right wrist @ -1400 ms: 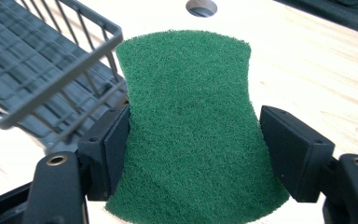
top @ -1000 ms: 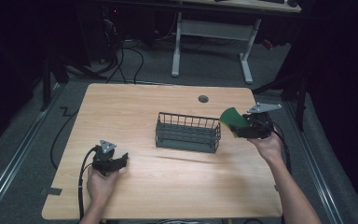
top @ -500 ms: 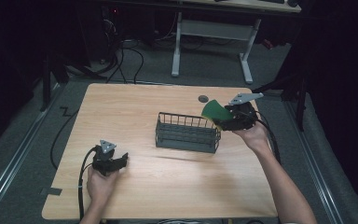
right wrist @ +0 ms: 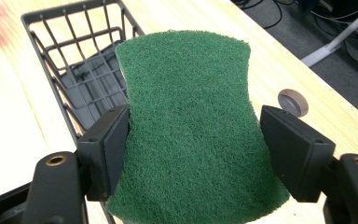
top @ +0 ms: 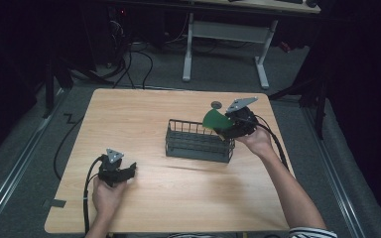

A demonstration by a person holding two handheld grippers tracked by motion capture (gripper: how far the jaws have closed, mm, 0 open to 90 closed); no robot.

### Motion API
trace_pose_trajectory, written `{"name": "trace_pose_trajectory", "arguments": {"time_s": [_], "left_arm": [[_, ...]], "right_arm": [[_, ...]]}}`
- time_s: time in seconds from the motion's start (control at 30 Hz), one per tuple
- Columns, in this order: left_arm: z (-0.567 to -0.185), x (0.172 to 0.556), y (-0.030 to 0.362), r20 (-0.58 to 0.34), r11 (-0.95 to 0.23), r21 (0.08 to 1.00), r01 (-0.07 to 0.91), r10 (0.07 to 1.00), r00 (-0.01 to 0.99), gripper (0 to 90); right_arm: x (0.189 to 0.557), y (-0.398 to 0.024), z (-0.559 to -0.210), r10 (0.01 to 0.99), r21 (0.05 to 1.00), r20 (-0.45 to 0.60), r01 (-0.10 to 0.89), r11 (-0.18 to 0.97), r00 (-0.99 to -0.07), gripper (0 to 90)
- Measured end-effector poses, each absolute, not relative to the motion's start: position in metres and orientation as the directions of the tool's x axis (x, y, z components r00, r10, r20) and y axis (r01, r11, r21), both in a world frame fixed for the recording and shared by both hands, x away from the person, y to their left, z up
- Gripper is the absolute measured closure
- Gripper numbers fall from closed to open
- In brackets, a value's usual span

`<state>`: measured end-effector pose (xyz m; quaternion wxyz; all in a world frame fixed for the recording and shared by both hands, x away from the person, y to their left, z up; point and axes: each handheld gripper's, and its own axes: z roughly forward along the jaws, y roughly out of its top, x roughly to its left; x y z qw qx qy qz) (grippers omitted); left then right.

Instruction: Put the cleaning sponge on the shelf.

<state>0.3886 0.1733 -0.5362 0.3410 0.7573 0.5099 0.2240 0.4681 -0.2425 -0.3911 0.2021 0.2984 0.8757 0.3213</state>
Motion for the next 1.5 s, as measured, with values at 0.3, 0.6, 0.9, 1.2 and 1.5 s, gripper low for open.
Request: {"name": "trace_pose_trajectory", "arguments": {"time_s": [0.3, 0.6, 0.9, 1.2, 1.5], "left_arm": [[-0.536, 0.389, 0.173, -0.008, -0.247, 0.745, 0.619, 0.925, 0.379, 32.9], [-0.536, 0.389, 0.173, -0.008, -0.247, 0.745, 0.619, 0.925, 0.379, 32.9], [-0.536, 0.389, 0.173, -0.008, -0.247, 0.746, 0.619, 0.926, 0.378, 32.9], [-0.536, 0.389, 0.173, -0.007, -0.247, 0.746, 0.619, 0.926, 0.379, 32.9], [-0.536, 0.389, 0.173, -0.007, -0.247, 0.746, 0.619, 0.926, 0.379, 33.0]], "right_arm": [[0.474, -0.237, -0.403, 0.618, 0.668, -0.155, 0.379, 0.640, -0.771, 27.2], [0.475, -0.233, -0.408, 0.597, 0.663, -0.147, 0.369, 0.651, -0.789, 26.9], [0.476, -0.234, -0.412, 0.583, 0.656, -0.146, 0.363, 0.662, -0.799, 26.7], [0.478, -0.236, -0.415, 0.579, 0.650, -0.138, 0.367, 0.666, -0.804, 26.3], [0.478, -0.235, -0.419, 0.560, 0.641, -0.108, 0.373, 0.671, -0.821, 24.5]]}}
